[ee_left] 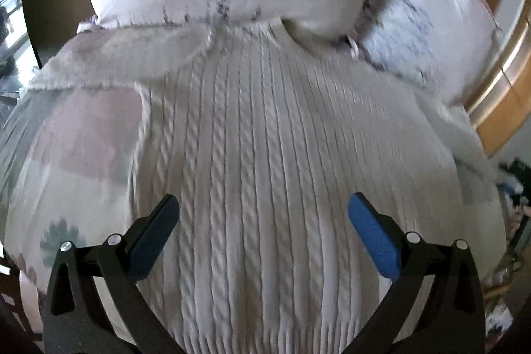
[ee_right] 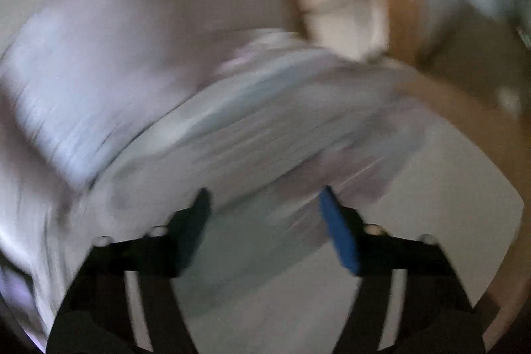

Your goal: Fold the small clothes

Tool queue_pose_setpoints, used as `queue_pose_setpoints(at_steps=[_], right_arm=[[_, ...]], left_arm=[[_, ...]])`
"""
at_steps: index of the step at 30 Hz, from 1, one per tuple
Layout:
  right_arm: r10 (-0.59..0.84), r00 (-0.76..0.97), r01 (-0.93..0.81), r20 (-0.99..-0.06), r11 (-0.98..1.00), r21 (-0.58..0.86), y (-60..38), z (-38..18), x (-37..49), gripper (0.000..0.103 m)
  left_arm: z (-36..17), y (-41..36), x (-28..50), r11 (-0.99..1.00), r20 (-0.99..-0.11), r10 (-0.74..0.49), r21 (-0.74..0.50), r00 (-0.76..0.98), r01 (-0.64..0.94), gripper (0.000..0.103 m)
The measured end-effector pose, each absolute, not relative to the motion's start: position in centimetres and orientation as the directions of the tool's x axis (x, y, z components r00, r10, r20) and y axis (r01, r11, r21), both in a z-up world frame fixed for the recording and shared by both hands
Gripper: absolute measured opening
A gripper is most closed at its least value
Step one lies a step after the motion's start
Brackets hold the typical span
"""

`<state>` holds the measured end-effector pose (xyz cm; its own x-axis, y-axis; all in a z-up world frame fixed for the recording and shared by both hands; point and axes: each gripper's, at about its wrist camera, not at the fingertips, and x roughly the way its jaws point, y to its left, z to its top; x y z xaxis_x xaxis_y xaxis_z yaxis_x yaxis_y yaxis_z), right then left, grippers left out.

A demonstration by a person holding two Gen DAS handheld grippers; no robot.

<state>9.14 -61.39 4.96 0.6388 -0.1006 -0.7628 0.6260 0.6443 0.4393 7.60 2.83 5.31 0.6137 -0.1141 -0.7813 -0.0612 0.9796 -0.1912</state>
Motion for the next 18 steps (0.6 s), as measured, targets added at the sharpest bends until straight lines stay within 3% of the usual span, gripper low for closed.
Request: queue_pose_setpoints(at_steps=[4,10,11,12,14,16,18], right_arm=[[-0.066,0.613,0.704,-0.788,0.5,0.505,-67.6,2.3,10.4,0.048],[-0.063,0.61,0.719,-0.79,0.462,0.519,-69.0,0.5,11.8,0.035],[-0.06,0.615,0.72,-0.786,0.45,0.529,-69.0,0.3,12.0,0.016],[-0.036,0.627,0.712,-0.779,0.434,0.552,-69.1,-0.1,12.5,0.008],[-0.075,0.647,0.703,-0.759,0.444,0.555,-68.5,0.6,12.6,0.008],[-0.153,0.711,0.626,-0.687,0.582,0.519,-65.3,4.7,12.9,0.008],[-0.144,0.777,0.518,-0.613,0.699,0.492,-61.5,8.2,14.0,0.008]], left_arm=[[5.6,3.7,9.4,0.98,-0.767,-0.033,-0.151,0.641,-0.131,0.101],[4.9,6.6,11.2,0.96,-0.803,-0.029,-0.189,0.595,-0.208,0.101],[4.9,7.3,11.1,0.955,-0.797,-0.028,-0.2,0.604,-0.22,0.101],[5.1,8.0,11.1,0.948,-0.789,-0.024,-0.213,0.614,-0.236,0.101],[5.3,9.7,11.1,0.937,-0.777,-0.007,-0.225,0.63,-0.268,0.101],[5.8,12.1,11.4,0.919,-0.77,0.032,-0.227,0.637,-0.321,0.101],[6.1,15.3,11.5,0.884,-0.762,0.057,-0.262,0.645,-0.388,0.101]])
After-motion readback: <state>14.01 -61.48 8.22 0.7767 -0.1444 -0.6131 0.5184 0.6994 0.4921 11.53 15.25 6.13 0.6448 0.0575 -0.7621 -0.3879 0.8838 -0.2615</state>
